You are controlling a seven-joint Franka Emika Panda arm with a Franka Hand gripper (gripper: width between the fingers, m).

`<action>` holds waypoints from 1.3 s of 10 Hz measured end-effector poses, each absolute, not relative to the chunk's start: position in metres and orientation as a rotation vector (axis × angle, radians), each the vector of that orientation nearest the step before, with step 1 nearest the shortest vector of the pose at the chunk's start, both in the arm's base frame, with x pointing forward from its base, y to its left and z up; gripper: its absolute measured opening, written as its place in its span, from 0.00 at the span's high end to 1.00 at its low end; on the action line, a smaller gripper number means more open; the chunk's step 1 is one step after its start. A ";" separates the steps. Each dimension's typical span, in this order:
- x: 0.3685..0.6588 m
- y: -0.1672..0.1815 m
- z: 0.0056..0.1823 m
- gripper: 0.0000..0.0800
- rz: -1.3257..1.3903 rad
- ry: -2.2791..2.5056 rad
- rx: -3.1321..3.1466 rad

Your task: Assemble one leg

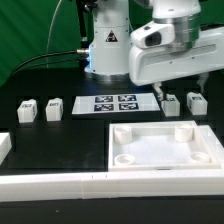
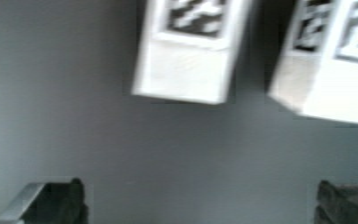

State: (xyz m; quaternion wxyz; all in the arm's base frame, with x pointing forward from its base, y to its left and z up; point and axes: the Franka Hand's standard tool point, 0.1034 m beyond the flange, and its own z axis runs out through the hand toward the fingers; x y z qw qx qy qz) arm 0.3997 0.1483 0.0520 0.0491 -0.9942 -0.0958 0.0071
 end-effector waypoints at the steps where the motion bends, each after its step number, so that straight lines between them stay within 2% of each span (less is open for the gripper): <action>1: 0.400 0.157 0.055 0.19 0.016 -0.265 -3.030; 3: 0.406 0.171 0.061 0.19 -0.006 -0.231 -3.025; 6: 0.403 0.169 0.059 0.19 0.073 -0.238 -3.032; 8: 0.394 0.166 0.058 0.19 0.302 -0.234 -3.036; 9: 0.390 0.163 0.051 0.19 0.416 -0.214 -3.028; 11: 0.377 0.170 0.050 0.19 0.749 -0.216 -2.982; 13: 0.377 0.176 0.048 0.19 0.975 -0.227 -2.917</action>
Offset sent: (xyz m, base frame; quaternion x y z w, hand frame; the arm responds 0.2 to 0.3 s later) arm 0.0000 0.0000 0.0000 0.0000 0.0000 0.0000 1.0000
